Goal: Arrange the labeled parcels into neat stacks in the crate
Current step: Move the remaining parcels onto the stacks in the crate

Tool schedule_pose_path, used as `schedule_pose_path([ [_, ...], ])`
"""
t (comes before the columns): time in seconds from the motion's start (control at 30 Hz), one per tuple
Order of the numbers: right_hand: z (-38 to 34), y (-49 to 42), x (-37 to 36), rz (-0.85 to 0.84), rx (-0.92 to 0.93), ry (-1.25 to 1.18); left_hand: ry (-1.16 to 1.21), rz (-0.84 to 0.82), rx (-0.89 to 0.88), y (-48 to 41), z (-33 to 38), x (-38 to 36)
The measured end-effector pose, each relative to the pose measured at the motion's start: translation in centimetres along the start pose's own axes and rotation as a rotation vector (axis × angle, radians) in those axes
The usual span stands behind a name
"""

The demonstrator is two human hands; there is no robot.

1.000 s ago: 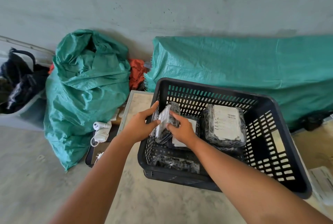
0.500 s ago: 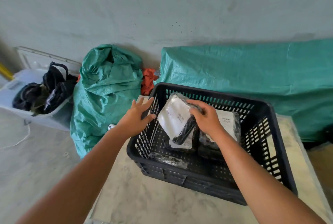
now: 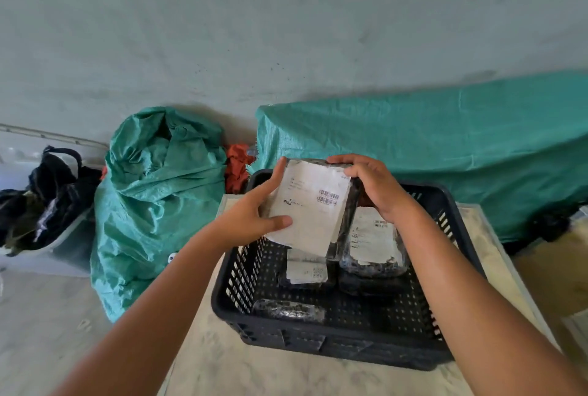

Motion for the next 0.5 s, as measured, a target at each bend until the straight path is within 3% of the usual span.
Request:
schedule_pose_path([
  [0.2,0.6,-0.4,-0.1,0.090,0.067,-0.026,0.294,0.004,0.046,-1.9,-2.5,0.2],
  [0.5,6.0,1.9,-2.7,-0.016,-0.014,0.269,0.442,0.081,0.162,-4.0,-6.9,-1.9],
])
Point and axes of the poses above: each hand's wrist, its own y-axis away from the middle knuckle, its own x-axis out of the back of the hand, z = x × y, the point moved 3 cm from there along -y, towards the middle knuckle, and after that the axes turned 1 degree about z, right-handed, at the moved point
